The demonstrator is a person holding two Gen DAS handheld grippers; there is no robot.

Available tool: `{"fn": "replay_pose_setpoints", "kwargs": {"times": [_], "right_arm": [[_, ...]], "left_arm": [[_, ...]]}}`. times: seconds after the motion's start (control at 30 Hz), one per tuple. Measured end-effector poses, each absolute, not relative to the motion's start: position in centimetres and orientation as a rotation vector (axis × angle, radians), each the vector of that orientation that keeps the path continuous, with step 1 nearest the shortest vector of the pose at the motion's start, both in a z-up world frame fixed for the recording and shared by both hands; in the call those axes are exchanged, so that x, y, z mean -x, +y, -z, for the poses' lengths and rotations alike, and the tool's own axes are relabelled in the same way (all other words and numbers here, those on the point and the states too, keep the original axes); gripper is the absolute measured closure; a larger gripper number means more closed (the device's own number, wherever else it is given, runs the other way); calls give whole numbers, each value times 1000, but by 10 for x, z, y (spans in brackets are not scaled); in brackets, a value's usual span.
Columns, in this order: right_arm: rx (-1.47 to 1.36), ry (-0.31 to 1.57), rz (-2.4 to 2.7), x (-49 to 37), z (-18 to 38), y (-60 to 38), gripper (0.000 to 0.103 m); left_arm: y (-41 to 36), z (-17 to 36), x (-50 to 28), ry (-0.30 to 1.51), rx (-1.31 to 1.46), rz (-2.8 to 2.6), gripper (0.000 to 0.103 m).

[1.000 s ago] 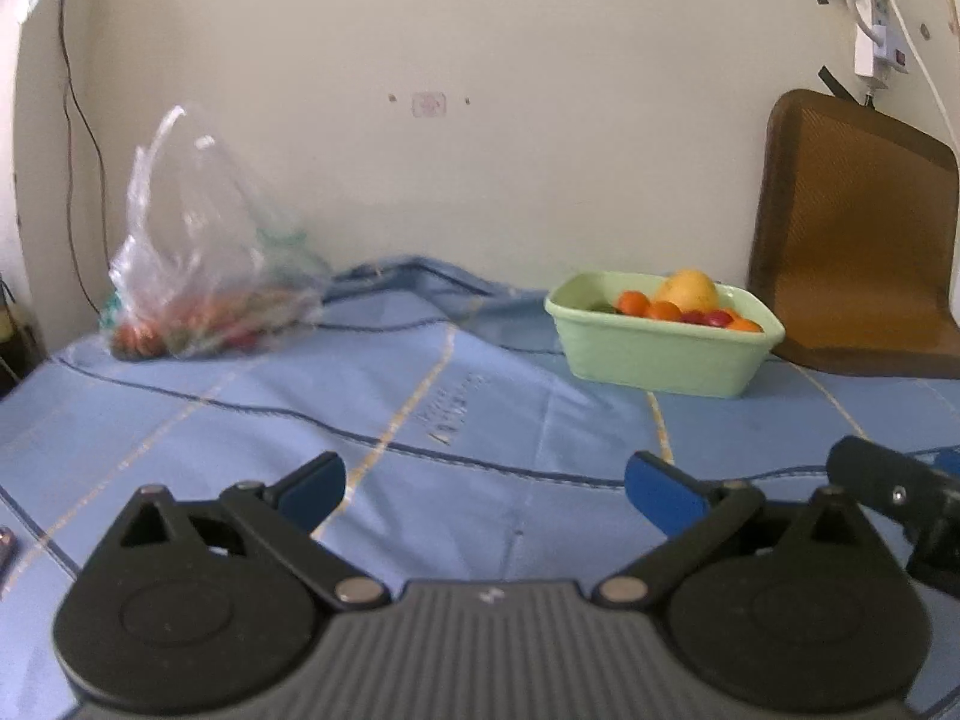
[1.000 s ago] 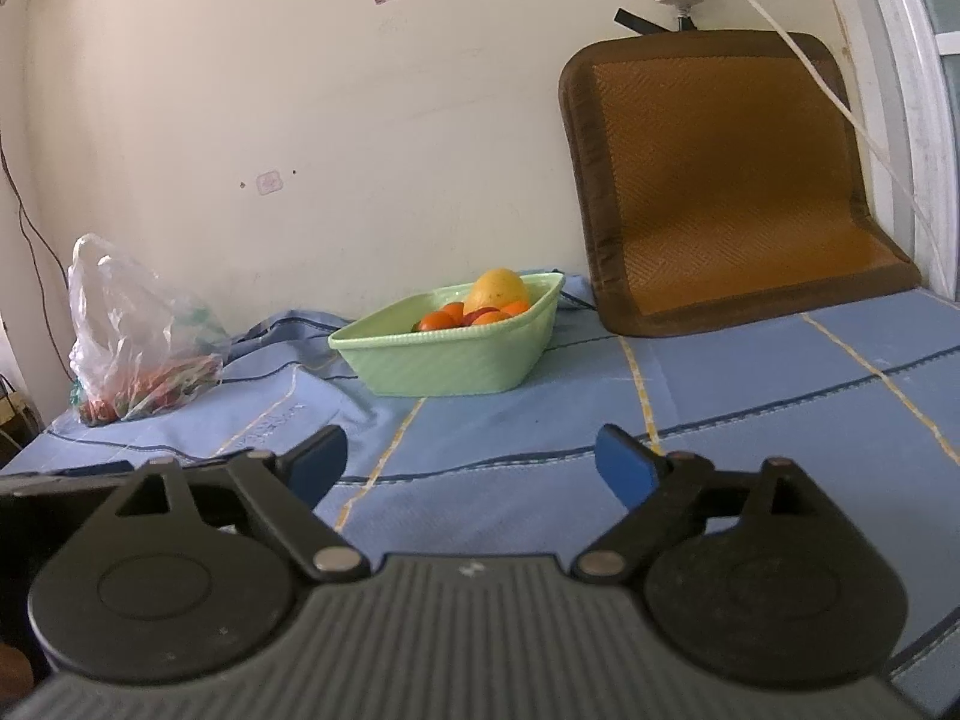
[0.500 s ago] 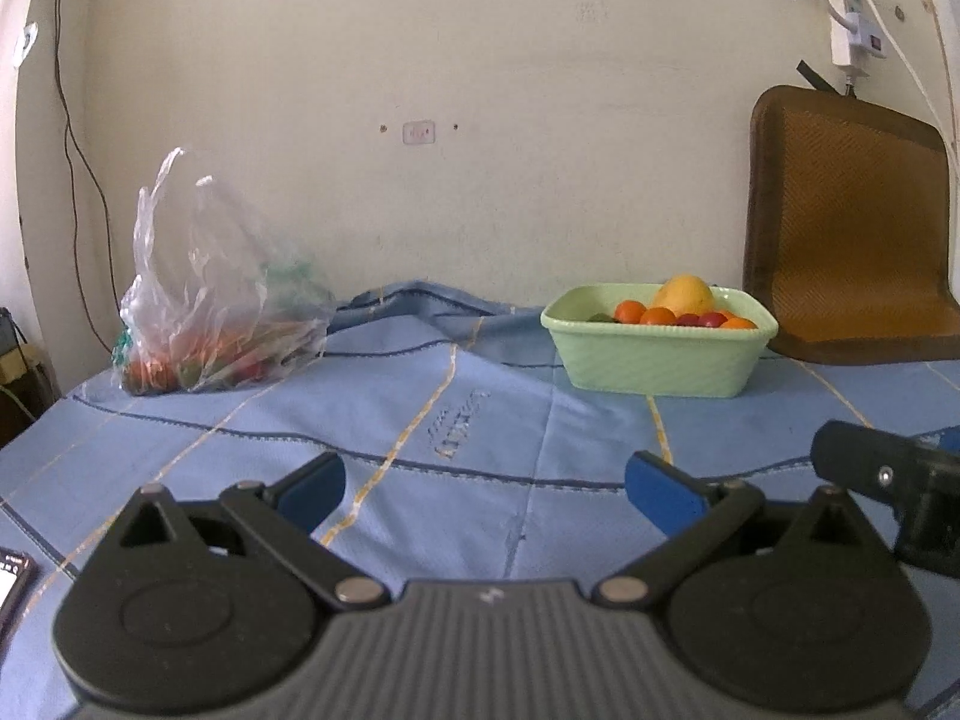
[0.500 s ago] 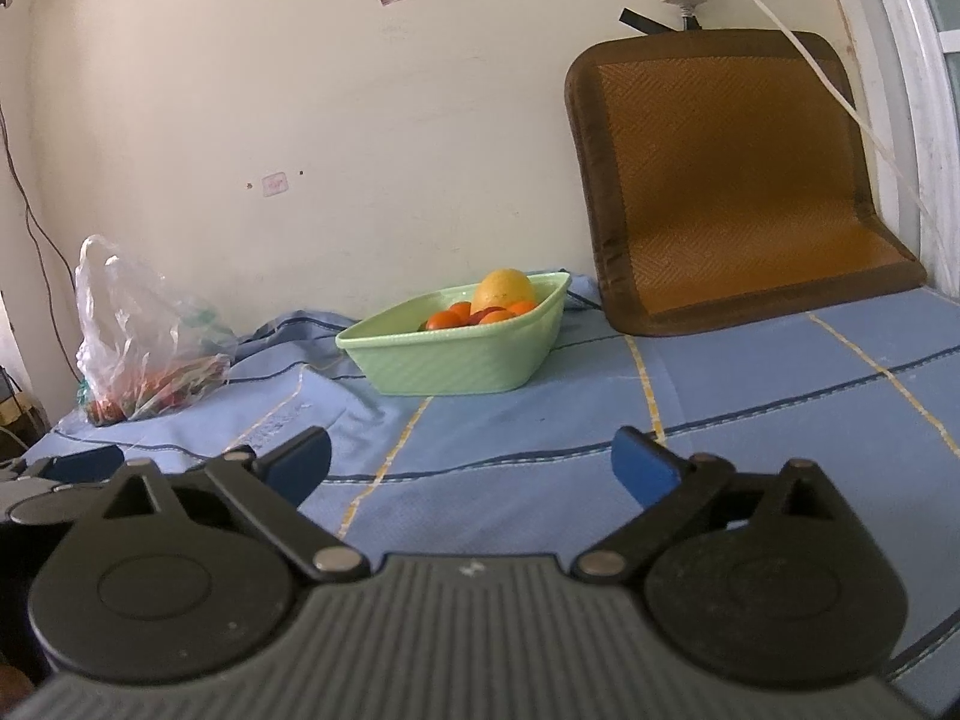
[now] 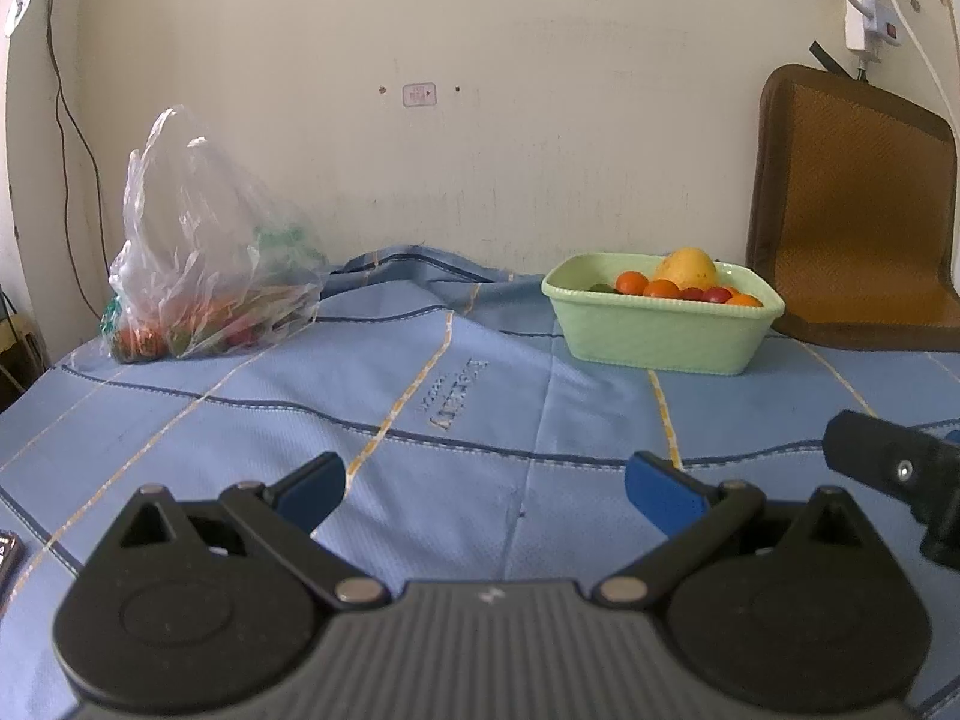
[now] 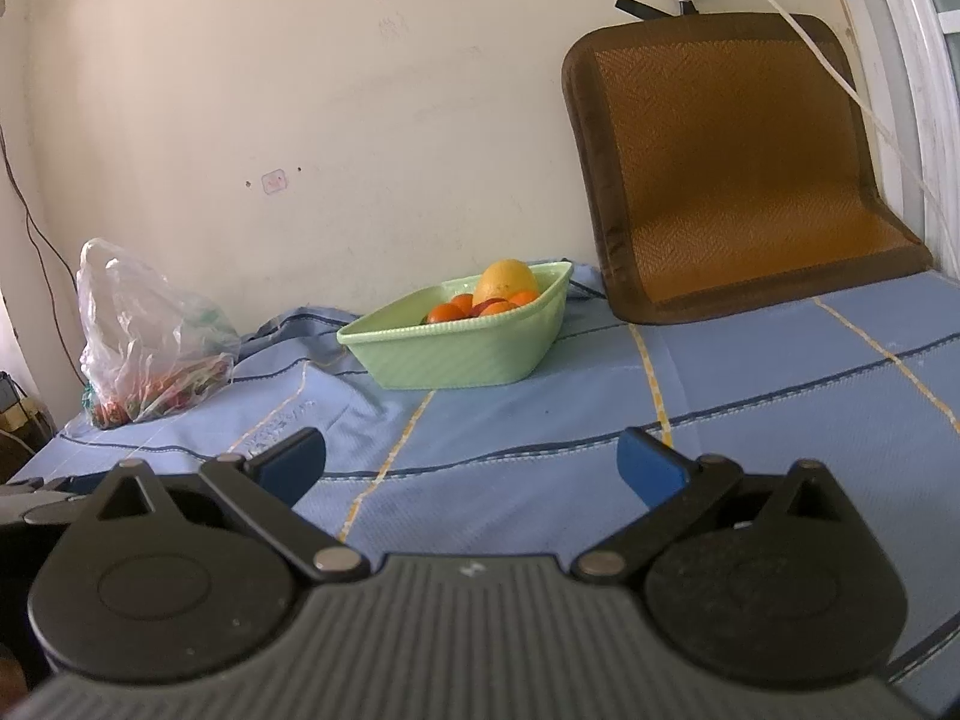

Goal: Organize fruits

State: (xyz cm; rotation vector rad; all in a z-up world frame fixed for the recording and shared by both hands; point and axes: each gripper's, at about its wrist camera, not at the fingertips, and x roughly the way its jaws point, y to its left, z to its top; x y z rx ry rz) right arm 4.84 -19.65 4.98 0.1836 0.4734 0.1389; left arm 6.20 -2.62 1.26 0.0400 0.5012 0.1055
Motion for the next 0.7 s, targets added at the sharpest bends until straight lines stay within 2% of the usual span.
{"fn": "replay_pose_setpoints", "kwargs": {"times": [0.7], "right_arm": [[-197, 478, -141, -49, -49, -198, 0]], "left_arm": [[-24, -12, -65, 523, -29, -113, 0]]}}
